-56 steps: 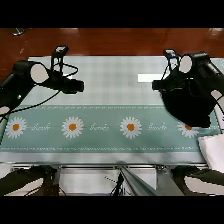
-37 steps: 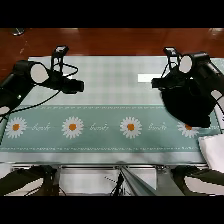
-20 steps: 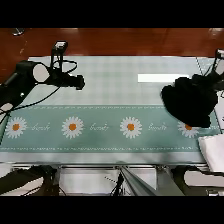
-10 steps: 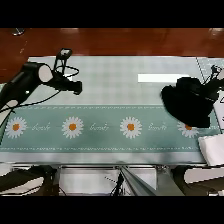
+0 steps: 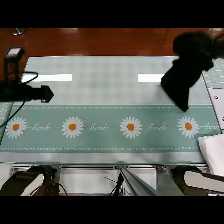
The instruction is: Fold the shirts.
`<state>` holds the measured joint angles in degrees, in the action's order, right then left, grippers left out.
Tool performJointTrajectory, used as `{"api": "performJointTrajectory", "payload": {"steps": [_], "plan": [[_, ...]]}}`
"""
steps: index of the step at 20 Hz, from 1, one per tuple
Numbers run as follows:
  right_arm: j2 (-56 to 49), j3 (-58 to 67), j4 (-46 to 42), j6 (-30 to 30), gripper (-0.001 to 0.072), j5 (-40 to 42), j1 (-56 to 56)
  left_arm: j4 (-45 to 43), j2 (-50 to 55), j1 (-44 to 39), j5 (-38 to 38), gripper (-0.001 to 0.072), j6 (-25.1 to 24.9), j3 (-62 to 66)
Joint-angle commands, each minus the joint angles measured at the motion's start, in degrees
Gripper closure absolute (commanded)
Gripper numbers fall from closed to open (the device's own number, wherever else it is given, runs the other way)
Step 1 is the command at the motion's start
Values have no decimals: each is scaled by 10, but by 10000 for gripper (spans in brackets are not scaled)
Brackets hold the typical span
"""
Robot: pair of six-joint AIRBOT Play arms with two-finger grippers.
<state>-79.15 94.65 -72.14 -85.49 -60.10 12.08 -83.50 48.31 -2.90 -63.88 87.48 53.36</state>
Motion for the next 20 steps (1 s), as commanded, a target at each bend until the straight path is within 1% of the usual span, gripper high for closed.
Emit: {"api": "performJointTrajectory", "payload": {"steps": [1, 3, 6, 7, 9, 11, 13, 15, 17, 19, 20], "plan": [[76, 94, 13, 7, 684, 18, -67, 67, -130, 10, 4, 4, 2, -111], [105, 134, 13, 7, 683, 19, -109, 109, -167, 10, 13, 5, 2, -158], [142, 159, 13, 13, 683, 8, -174, 163, -174, 10, 36, 5, 2, -188], [150, 159, 13, 26, 683, -1, -198, 175, -172, 10, 49, 5, 2, -191], [155, 158, 13, 30, 683, -49, -242, 192, -172, 10, 72, 5, 2, -191], [154, 123, 11, 28, 683, -91, -289, 201, -172, 10, 91, 5, 2, -191], [154, 42, 13, 14, 683, -98, -345, 201, -172, 9, 94, 5, -1, -192], [154, -72, 14, -6, 683, -60, -403, 202, -172, 9, 92, 5, 0, -195], [149, -192, 19, -49, 683, 24, -450, 207, -172, 9, 92, 5, 0, -202], [119, -268, 63, -68, 683, 97, -472, 212, -172, 2, 89, 5, 0, -210], [92, -283, 99, -67, 683, 115, -474, 212, -172, -4, 90, 5, 0, -215]]}}
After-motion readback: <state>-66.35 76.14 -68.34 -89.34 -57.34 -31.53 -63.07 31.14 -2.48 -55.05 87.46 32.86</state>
